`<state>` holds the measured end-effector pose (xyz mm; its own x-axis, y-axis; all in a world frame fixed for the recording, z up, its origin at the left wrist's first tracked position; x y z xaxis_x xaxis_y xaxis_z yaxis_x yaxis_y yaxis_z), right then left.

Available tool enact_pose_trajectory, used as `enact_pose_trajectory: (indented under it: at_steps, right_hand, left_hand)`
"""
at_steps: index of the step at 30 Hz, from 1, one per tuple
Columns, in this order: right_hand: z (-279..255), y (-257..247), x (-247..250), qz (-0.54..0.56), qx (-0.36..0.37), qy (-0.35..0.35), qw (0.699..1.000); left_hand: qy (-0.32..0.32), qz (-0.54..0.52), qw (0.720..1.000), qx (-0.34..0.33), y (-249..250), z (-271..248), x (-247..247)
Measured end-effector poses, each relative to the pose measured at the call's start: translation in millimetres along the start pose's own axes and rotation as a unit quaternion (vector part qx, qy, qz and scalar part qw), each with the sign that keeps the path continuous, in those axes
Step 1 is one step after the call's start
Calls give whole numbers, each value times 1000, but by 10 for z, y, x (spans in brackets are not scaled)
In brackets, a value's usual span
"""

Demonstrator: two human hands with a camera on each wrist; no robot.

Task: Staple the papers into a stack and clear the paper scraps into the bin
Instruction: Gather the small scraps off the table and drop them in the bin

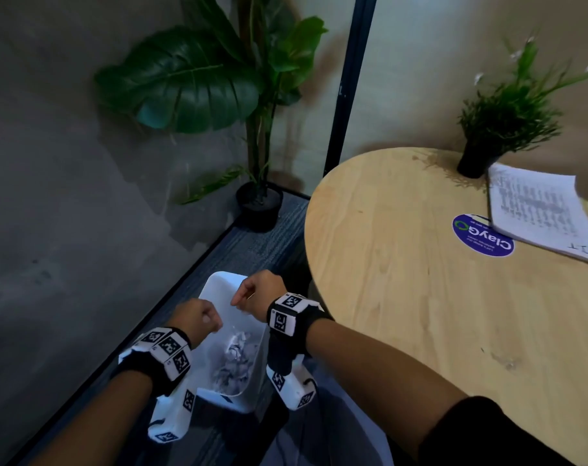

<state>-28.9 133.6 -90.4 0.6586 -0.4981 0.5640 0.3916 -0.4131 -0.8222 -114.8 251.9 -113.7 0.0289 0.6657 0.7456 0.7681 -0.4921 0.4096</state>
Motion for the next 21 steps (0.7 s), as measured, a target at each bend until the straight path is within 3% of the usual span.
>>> enact_pose_trajectory:
  at_steps: [7, 14, 21]
  right_hand:
    - [93, 66, -96, -29, -24, -48, 998]
    - [18, 123, -78, 8, -41, -22, 999]
    - [-114, -19, 145, 6, -5, -30, 1000]
  left_hand:
    - [0, 13, 1000, 23, -201, 138, -28]
    - [0, 56, 998, 41, -117, 99, -63]
    - [-13, -20, 999, 43, 67, -49, -2]
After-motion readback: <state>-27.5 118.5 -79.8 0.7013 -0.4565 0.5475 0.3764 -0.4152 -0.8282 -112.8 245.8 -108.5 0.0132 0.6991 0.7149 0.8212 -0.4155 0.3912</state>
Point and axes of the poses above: each hand's wrist, its own z-axis towards the middle knuckle, its own x-axis out of the back of the hand, y = z × x, the point moved 2 cm from there along z, towards the middle knuckle, and after that the axes turned 15 degrees about x, right-handed, at the moved point
